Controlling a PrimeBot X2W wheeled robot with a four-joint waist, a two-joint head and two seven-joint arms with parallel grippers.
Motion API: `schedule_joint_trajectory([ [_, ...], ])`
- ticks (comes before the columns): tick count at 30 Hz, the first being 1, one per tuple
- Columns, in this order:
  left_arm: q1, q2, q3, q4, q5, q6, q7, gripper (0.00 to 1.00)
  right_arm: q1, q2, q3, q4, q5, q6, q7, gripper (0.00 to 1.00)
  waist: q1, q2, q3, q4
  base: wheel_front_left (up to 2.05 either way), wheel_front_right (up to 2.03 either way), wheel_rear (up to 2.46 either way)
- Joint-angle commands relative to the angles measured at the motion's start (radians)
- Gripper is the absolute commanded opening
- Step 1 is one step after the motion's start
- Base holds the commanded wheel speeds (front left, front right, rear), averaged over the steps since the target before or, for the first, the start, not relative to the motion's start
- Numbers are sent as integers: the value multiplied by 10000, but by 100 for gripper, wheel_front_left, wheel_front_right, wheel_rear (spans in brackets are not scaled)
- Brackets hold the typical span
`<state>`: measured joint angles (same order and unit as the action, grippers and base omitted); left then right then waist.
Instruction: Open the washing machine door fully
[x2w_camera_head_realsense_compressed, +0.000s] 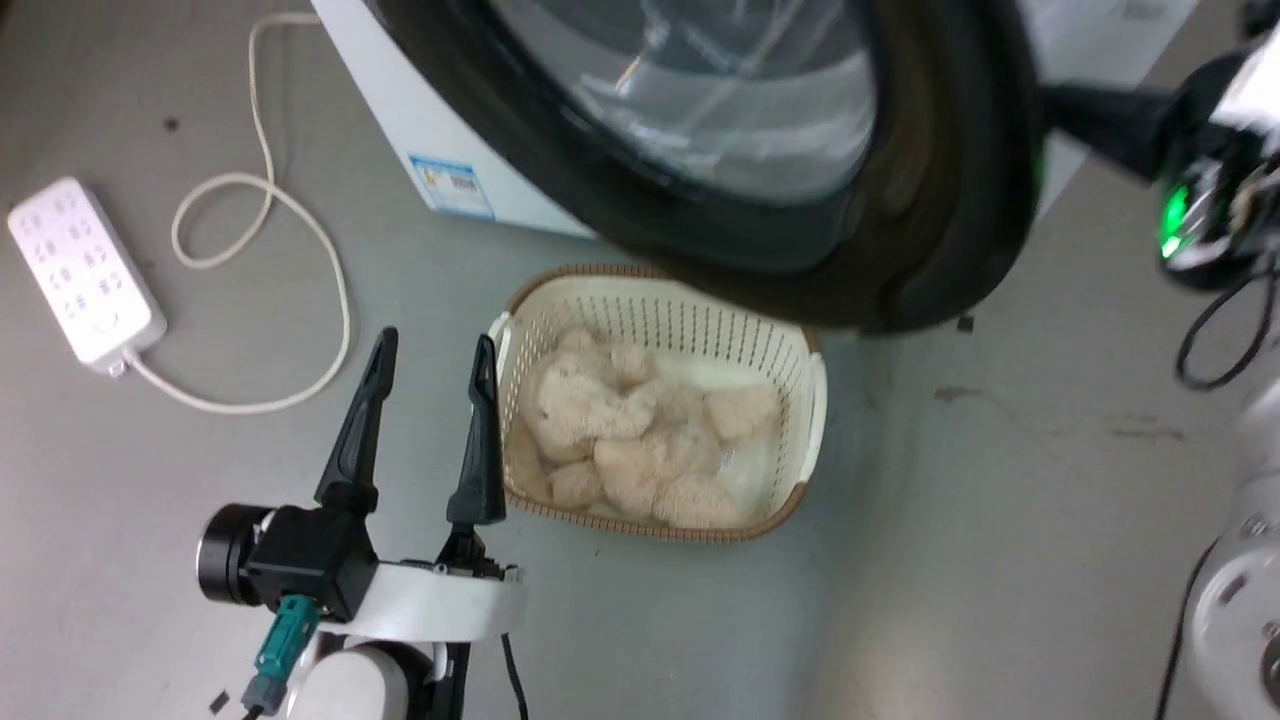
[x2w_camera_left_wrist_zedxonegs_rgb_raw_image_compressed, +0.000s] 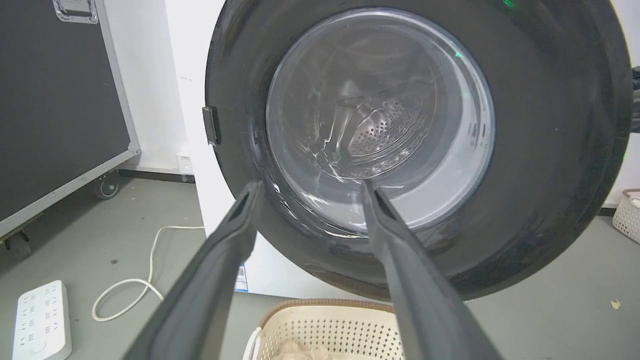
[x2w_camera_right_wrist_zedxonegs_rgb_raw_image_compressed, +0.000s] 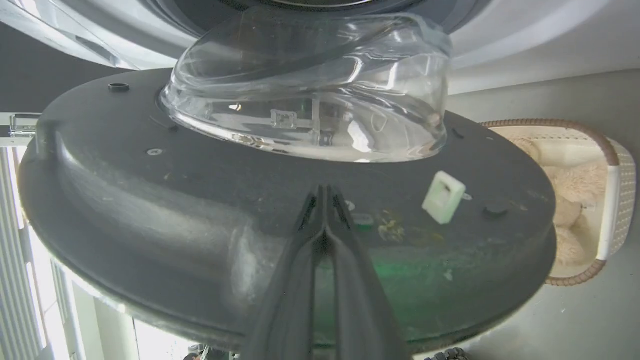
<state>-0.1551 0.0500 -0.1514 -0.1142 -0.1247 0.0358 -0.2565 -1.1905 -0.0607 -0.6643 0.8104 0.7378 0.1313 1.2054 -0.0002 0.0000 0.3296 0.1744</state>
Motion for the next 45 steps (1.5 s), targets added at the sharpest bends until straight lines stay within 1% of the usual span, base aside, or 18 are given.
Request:
schedule_joint_trajectory([
  [1, 152, 3, 11, 73, 41, -56, -53, 100, 418, 102, 420, 117, 382, -6, 111, 0, 2, 0, -543, -131, 0, 0, 0],
  [8, 712, 3, -133, 346, 116, -205, -53, 100, 2183, 103, 3320, 11, 3073, -6, 104, 0, 2, 0, -1458, -120, 0, 0, 0],
  [12, 1008, 3, -229, 428, 136, -278, -53, 100, 3281, 104, 5231, -532, 4778, -6, -135, 0, 2, 0, -1736, -46, 0, 0, 0],
  [16, 1219, 3, -370, 510, 113, -346, -53, 100, 4197, 104, 7084, -1171, 6324, -6, -738, 0, 2, 0, -1810, 80, 0, 0, 0],
  [22, 1379, 3, -691, 662, 34, -422, -53, 100, 5126, 104, 9363, -2091, 7659, -6, -1969, 0, 2, 0, -1871, 338, 0, 0, 0],
  [26, 1378, 3, -717, 673, -102, -287, -53, 100, 5299, 104, 10064, -2213, 8047, -6, -2714, 0, 2, 0, -1946, 453, 0, 0, 0],
  [27, 1382, 3, -703, 658, -106, -262, -53, 100, 5286, 104, 10105, -2182, 8065, -6, -2899, 23, 2, 0, -1965, 457, 0, 0, 0],
  [29, 1393, 3, -632, 642, -89, -239, -53, 100, 5228, 104, 10074, -2091, 7992, -6, -3229, 100, 2, 0, -2035, 429, 0, 0, 0],
  [31, 1442, 11, -518, 652, -60, -240, -53, 100, 5186, 43, 9957, -2074, 7844, -6, -3504, 100, 2, 0, -2157, 344, 0, 0, 0],
  [33, 1497, 32, -395, 679, -48, -251, -53, 100, 5219, -230, 9773, -2406, 7496, -6, -4044, 100, 2, 0, -2304, 237, 0, 0, 0],
  [37, 1641, 56, -105, 720, -100, -261, -53, 100, 5760, -1078, 9506, -3738, 5982, -6, -5960, 100, 2, 0, -2705, -60, 0, 0, 0],
  [38, 1678, 60, 0, 727, -144, -261, -53, 100, 5960, -1337, 9550, -4198, 5406, -6, -6516, 100, 2, 0, -2812, -167, 0, 0, 0],
  [40, 1731, 80, 218, 706, -252, -301, -53, 100, 6338, -2075, 9817, -5309, 3747, -6, -7949, 100, 2, 0, -2971, -369, 0, 0, 0],
  [41, 1731, 80, 218, 706, -252, -301, -53, 100, 6338, -2075, 9817, -5309, 3747, -6, -7949, 100, 2, 0, -2971, -369, 0, 0, 0],
  [42, 1799, 111, 462, 645, -334, -320, -53, 100, 6806, -2843, 10160, -6013, 1818, -6, -9382, 100, 2, 0, -3161, -587, 0, 0, 0],
  [43, 1799, 111, 462, 645, -334, -320, -53, 100, 6806, -2843, 10160, -6013, 1818, -6, -9382, 100, 2, 0, -3161, -587, 0, 0, 0],
  [44, 1852, 124, 578, 598, -362, -314, -53, 100, 7049, -3123, 10244, -6227, 904, -6, -10042, 100, 2, 0, -3247, -695, 0, 0, 0],
  [45, 1957, 186, 742, 549, -392, -358, -53, 100, 7583, -3278, 9971, -6425, -431, -6, -11060, 100, 2, 0, -3390, -904, 0, 0, 0],
])
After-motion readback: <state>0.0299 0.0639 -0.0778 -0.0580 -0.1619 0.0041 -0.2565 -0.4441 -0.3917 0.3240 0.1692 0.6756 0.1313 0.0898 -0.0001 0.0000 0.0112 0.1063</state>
